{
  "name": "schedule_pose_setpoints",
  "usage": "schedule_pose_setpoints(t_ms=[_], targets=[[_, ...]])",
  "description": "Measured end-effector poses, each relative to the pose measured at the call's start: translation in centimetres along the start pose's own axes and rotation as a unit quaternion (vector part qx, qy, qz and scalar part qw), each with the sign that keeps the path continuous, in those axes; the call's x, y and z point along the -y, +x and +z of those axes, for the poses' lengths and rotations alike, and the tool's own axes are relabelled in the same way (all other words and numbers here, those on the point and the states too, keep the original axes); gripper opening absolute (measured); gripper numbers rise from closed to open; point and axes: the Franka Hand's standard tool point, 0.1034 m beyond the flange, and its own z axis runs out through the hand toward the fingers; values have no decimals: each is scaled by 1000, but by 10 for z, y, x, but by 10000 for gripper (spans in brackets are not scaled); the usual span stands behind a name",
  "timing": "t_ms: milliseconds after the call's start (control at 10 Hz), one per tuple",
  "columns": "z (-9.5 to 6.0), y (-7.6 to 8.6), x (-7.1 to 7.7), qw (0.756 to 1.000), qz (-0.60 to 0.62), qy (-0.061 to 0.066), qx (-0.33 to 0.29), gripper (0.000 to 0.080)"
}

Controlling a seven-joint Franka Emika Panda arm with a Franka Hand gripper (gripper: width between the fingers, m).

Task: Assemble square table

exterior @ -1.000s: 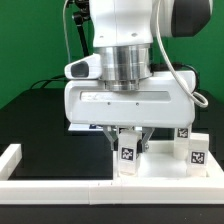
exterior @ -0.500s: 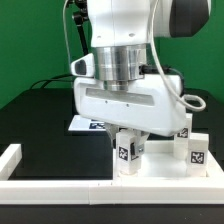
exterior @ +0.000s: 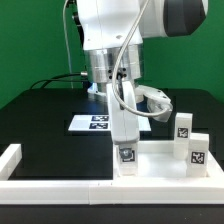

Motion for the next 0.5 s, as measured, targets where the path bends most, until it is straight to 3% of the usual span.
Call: schedule_pose_setpoints(t_ms=[100,200,300,400,500], targets=[[0,-1,1,999,-46,2,-4,387],[2,-5,2,993,-113,7,-12,565],[-1,-7,5,977,-210,7,-17,565],[-1,-8,6,963,-269,7,-17,632],[0,-7,5,961,-277,6,-17,644]])
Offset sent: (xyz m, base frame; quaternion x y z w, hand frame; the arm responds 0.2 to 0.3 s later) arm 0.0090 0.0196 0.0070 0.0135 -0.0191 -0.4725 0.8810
